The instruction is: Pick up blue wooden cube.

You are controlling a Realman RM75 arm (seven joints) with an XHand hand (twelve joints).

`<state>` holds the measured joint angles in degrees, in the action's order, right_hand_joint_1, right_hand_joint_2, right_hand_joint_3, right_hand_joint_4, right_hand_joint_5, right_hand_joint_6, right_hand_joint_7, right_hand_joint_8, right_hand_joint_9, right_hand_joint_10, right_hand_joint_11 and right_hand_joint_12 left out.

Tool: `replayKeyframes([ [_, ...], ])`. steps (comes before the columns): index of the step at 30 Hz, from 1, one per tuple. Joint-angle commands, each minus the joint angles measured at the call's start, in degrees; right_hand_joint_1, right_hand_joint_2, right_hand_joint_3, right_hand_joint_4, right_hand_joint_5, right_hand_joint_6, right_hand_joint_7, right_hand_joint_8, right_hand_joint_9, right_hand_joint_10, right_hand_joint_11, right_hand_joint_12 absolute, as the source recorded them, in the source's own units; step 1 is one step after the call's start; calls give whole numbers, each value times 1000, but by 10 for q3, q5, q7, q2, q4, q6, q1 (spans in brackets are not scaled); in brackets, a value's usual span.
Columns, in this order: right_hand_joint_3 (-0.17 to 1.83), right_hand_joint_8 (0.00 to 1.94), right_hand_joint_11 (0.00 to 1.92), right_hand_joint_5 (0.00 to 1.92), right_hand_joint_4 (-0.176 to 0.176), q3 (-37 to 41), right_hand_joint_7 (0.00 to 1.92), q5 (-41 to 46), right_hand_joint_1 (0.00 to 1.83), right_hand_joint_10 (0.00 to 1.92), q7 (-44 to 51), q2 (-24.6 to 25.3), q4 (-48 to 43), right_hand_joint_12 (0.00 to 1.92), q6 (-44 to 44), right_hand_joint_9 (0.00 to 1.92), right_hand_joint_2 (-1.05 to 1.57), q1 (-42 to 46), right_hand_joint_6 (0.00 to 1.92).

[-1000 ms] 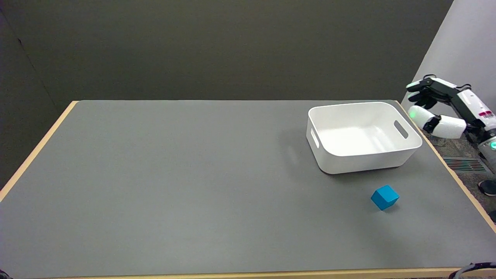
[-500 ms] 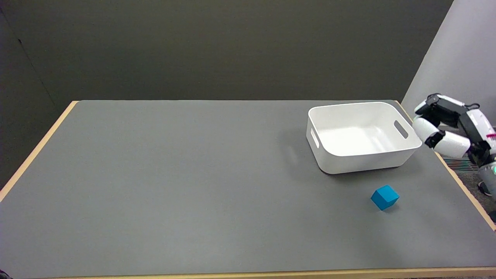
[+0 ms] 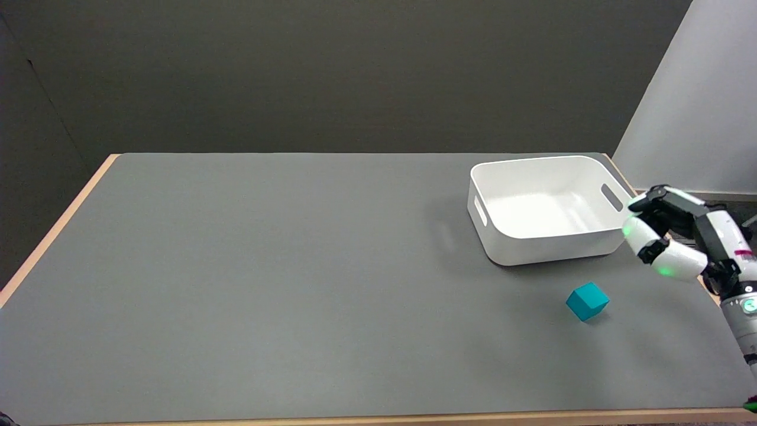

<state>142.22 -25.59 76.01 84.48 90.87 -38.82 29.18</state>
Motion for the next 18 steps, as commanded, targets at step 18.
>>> replayKeyframes([
  [18, 864, 784, 487, 397, -7, 55, 598, -267, 578, 1247, -37, 49, -29, 1728, 45, 545, 590, 22, 789],
])
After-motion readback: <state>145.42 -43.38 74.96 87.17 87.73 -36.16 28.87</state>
